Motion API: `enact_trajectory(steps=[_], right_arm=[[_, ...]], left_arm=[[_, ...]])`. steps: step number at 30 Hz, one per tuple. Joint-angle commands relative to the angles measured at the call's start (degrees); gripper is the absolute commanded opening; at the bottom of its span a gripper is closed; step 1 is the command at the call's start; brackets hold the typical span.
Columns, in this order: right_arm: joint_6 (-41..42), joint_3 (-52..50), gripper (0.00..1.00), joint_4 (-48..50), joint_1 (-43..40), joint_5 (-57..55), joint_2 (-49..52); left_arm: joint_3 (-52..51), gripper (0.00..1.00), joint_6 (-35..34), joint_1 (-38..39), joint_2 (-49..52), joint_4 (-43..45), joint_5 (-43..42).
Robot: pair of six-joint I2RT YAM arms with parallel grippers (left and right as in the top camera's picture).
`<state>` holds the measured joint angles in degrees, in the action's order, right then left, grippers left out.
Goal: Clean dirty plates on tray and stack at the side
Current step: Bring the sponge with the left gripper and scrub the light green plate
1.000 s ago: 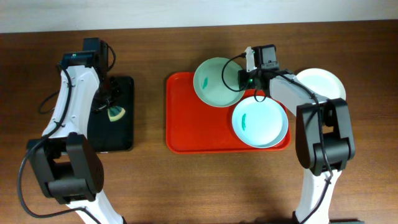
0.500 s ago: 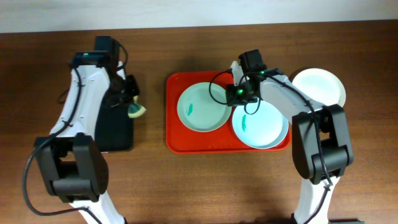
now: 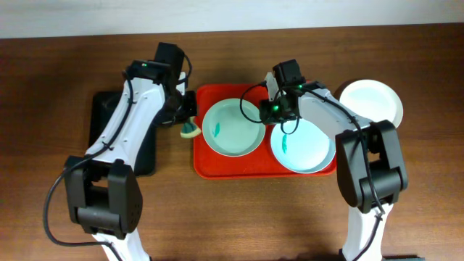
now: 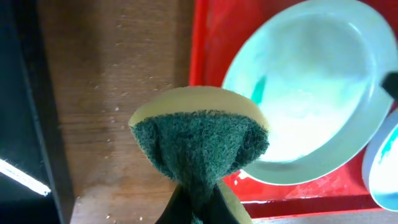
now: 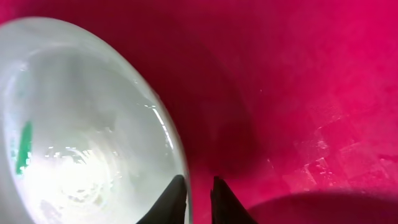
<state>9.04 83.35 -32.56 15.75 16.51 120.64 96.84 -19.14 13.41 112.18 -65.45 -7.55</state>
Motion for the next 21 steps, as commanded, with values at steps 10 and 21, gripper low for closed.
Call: enact_trajectory(steps=[10, 21], right_arm=[[0.1, -0.8, 0.13, -0.7, 0.0, -0.4, 3.5], [0.9, -0.8, 0.08, -1.1, 0.9, -0.2, 3.5]], left_arm=[[-0.3, 0.00, -2.1, 4.9, 3.5, 5.4, -1.7], [-0.3, 0.00, -6.6, 10.1, 13.2, 16.4, -8.9]])
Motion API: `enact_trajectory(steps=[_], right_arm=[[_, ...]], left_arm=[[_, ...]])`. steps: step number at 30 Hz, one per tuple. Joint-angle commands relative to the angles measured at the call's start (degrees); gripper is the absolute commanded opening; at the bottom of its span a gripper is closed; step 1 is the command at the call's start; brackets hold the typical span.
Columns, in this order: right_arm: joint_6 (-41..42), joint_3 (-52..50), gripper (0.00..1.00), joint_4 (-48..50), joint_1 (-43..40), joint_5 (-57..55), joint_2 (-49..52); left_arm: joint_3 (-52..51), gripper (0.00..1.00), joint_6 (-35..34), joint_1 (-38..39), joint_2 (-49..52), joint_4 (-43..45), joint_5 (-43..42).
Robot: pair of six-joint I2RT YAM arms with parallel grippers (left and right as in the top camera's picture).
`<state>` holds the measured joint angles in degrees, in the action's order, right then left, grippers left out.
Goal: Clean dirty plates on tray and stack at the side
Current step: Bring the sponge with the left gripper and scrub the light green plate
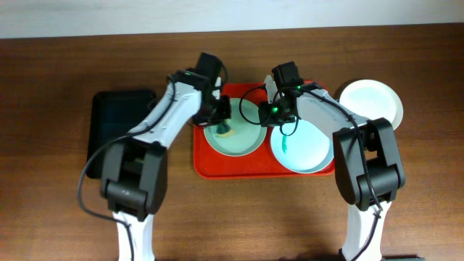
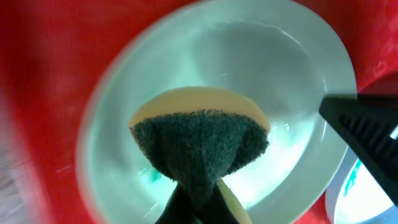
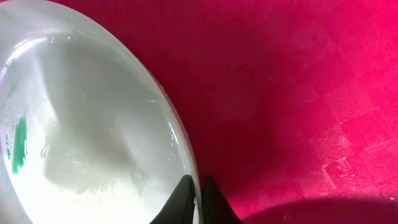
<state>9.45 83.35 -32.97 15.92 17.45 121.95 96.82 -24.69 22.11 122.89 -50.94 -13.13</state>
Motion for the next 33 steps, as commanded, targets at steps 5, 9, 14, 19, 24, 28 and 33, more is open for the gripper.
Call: enact_trajectory(steps=[5, 9, 14, 19, 24, 28, 33], right_arm=[[0.5, -0.8, 0.08, -0.1, 1.1, -1.2, 2.2], [0.5, -0.8, 0.08, -0.5, 1.0, -1.2, 2.2], [0.5, -0.8, 0.08, -0.5, 1.0, -1.2, 2.2], [0.5, -0.8, 0.09, -0.5, 1.0, -1.2, 2.2], [0.5, -0.8, 0.08, -0.8, 1.0, -1.6, 2.2], [0.5, -0.8, 0.09, -0.7, 1.0, -1.6, 2.2], [0.5, -0.8, 0.08, -0.6, 1.0, -1.6, 2.2]], left_arm=[[-0.3, 0.00, -1.0, 2.3, 5.0, 6.1, -3.5], [-0.3, 0.00, -1.0, 2.0, 6.5, 3.3, 2.5], [-0.3, 0.00, -1.0, 2.0, 9.1, -3.7, 21.9], [0.3, 0.00, -1.0, 0.6, 8.8, -8.0, 32.2], [3.2, 0.00, -1.0, -1.6, 7.7, -10.6, 32.8], [8.9, 0.00, -1.0, -3.1, 6.2, -14.4, 21.5], [11.6, 0.00, -0.9, -4.7, 4.1, -13.4, 2.0]])
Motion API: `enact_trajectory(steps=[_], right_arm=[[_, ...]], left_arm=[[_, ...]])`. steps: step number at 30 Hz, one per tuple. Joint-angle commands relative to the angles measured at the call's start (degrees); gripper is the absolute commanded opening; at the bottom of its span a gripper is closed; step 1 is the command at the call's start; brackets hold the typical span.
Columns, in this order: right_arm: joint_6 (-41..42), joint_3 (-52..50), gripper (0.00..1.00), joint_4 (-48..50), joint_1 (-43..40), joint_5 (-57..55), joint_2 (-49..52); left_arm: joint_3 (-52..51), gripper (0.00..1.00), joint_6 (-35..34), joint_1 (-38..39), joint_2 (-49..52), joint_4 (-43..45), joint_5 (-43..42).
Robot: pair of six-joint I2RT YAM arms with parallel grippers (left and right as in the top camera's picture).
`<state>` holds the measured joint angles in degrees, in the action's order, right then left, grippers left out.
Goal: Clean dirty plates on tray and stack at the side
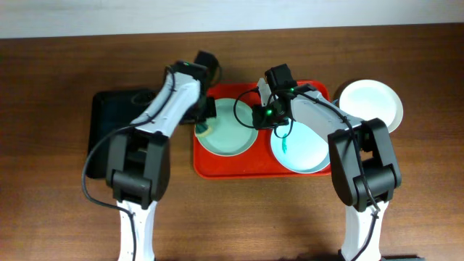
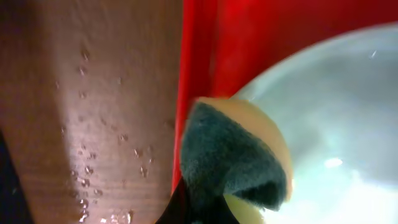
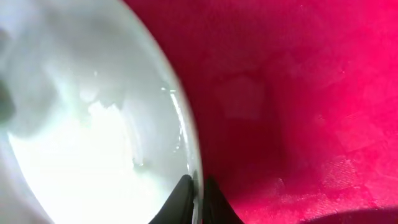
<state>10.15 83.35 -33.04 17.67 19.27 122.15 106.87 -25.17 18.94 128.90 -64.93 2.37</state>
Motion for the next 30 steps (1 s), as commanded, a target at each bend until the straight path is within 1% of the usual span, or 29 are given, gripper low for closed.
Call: enact_trajectory(steps=[1, 5, 7, 9, 12, 13, 15, 16, 17, 20, 23, 24, 26, 28, 30], right_arm=[[-0.2, -0.8, 0.08, -0.4, -0.7, -3.4, 2.0], [-0.2, -0.8, 0.08, 0.2, -0.7, -3.4, 2.0], [-0.2, -0.8, 0.08, 0.3, -0.7, -3.4, 2.0], [-0.2, -0.8, 0.08, 0.3, -0.7, -3.4, 2.0], [-0.2, -0.8, 0.08, 0.5, -0.7, -3.4, 2.0], [-0.2, -0.8, 0.08, 0.5, -0.7, -3.4, 2.0], [-0.2, -0.8, 0.08, 0.4, -0.7, -3.4, 2.0], [-0.2, -0.8, 0.08, 0.4, -0.7, -3.4, 2.0], [-0.2, -0.8, 0.08, 0.5, -0.7, -3.4, 2.0], [-0.2, -0.8, 0.04, 0.5, -0.7, -3.4, 2.0], [-0.2, -0.8, 0.04, 0.7, -0.7, -3.4, 2.0], [-0.2, -0.8, 0.04, 0.8, -0.7, -3.4, 2.0], [-0.3, -0.7, 0.04, 0.9, -0.7, -3.5, 1.7], [-0.2, -0.3, 0.04, 0.7, -0.7, -4.3, 1.3], [-0.3, 0.5, 0.04, 0.2, -0.4, -7.0, 0.4]], left_arm=[[1.3, 0.00, -0.5, -1.5, -1.8, 0.7, -15.4], [-2.3, 0.00, 0.2, -1.0, -1.6, 3.8, -18.2], [-5.3, 0.00, 3.7, -0.1, -1.6, 7.6, -20.9], [-7.5, 0.00, 5.4, 0.7, -1.6, 10.8, -21.7], [-10.3, 0.00, 5.6, 1.9, -1.6, 16.0, -21.5], [-11.1, 0.00, 5.6, 2.1, -1.6, 17.6, -20.2], [-12.4, 0.00, 5.5, 2.2, -1.6, 19.2, -14.8], [-12.6, 0.00, 5.5, 2.2, -1.6, 19.2, -11.0], [-12.8, 0.00, 5.5, 2.0, -1.6, 19.0, -5.3], [-12.3, 0.00, 4.8, 1.4, -2.2, 16.0, 9.3], [-10.6, 0.00, -0.5, 0.8, -3.8, 11.5, 18.8], [-9.8, 0.00, -2.4, 0.5, -4.8, 10.0, 20.7], [-8.7, 0.00, -2.7, 0.0, -7.7, 9.6, 20.3], [-8.2, 0.00, -2.7, -0.5, -10.6, 9.8, 18.8], [-8.1, 0.00, -2.6, -1.5, -14.6, 10.4, 15.3]])
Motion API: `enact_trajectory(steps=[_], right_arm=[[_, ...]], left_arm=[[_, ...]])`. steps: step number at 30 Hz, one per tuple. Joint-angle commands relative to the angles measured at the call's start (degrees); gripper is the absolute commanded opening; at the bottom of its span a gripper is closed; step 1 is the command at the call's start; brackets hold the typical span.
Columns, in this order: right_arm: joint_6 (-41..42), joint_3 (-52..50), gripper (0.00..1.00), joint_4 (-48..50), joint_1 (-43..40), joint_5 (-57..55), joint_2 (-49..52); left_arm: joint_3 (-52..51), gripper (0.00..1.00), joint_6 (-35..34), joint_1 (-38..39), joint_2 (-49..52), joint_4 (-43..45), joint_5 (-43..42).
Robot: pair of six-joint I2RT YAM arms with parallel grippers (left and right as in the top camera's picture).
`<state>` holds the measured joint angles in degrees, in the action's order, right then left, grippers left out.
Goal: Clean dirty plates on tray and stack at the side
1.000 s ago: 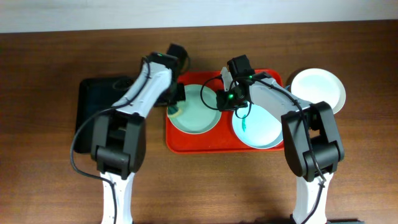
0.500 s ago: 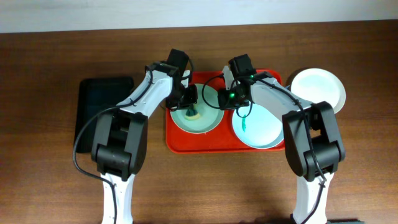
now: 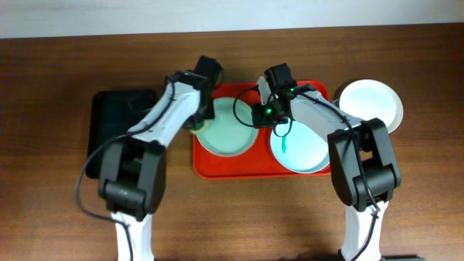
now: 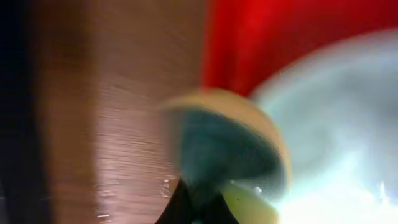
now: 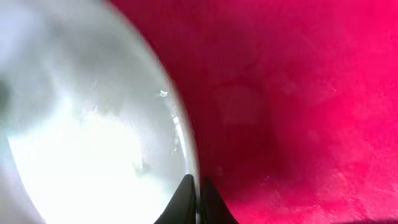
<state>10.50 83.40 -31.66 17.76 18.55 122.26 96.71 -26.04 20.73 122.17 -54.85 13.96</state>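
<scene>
A pale plate [image 3: 226,130] lies in the left half of the red tray [image 3: 239,167]. My left gripper [image 3: 199,122] is shut on a green-and-yellow sponge [image 4: 227,146], which sits blurred at that plate's left rim [image 4: 336,124]. The right gripper [image 3: 258,116] is shut on the same plate's right rim [image 5: 186,149], its fingertips pinched together over the edge. Inside, the plate [image 5: 81,130] shows wet glare and no mark. A second plate [image 3: 304,145] with a green smear lies in the tray's right half.
A clean white plate [image 3: 371,101] rests on the table right of the tray. A black mat [image 3: 119,123] lies to the left. Water drops [image 4: 165,183] speckle the wood beside the tray's left edge [image 4: 249,43].
The sponge in my left gripper has shifted slightly left and up at the plate's left rim, and its view is now blurred. My right gripper still pinches the right rim.
First the sponge hung over the table left of the tray, the plate bore a green mark, and my right fingers straddled its rim. Then the sponge sat inside the plate with the right gripper shut. Later it reached the left rim, the mark gone, where it stays.
</scene>
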Motion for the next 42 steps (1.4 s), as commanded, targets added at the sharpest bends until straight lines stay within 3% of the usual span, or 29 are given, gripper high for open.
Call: enact_trajectory(steps=[1, 7, 13, 20, 27, 31, 33, 39, 42], right_arm=[[-1.3, 0.9, 0.04, -1.5, -0.3, -7.6, -0.4], [-7.1, 5.4, 0.04, -7.5, 3.6, -24.0, -5.0], [-9.0, 13.0, 0.04, -15.0, 14.4, -62.4, -9.2], [-31.6, 16.3, 0.04, -11.2, 26.9, -91.4, -9.4], [-47.6, 16.3, 0.04, -1.5, 32.9, -106.7, -9.4], [-44.7, 16.3, 0.04, -0.9, 33.0, -103.5, -9.4], [-37.0, 16.2, 0.04, -2.1, 32.0, -98.5, -9.4], [-6.0, 16.3, 0.04, -16.7, 21.1, -60.6, -9.6], [2.6, 16.3, 0.04, -17.9, 11.6, -39.2, -10.0]], left_arm=[[2.1, 0.00, -1.8, -4.0, -10.0, 0.2, 1.4], [2.1, 0.00, -1.8, -11.1, -16.4, -6.3, -3.0], [1.2, 0.00, -1.8, -21.0, -16.5, -10.2, -3.4], [1.2, 0.00, -1.8, -28.2, -16.5, -10.4, -8.6], [0.9, 0.00, -1.8, -28.8, -16.5, -10.3, -8.6], [0.9, 0.00, -1.8, -28.8, -16.5, -10.3, -8.6], [0.9, 0.00, -1.8, -28.8, -16.5, -10.4, -8.6], [0.9, 0.00, -1.8, -28.8, -16.5, -10.3, -8.6], [0.8, 0.00, -1.8, -28.8, -16.4, -10.2, -8.6]])
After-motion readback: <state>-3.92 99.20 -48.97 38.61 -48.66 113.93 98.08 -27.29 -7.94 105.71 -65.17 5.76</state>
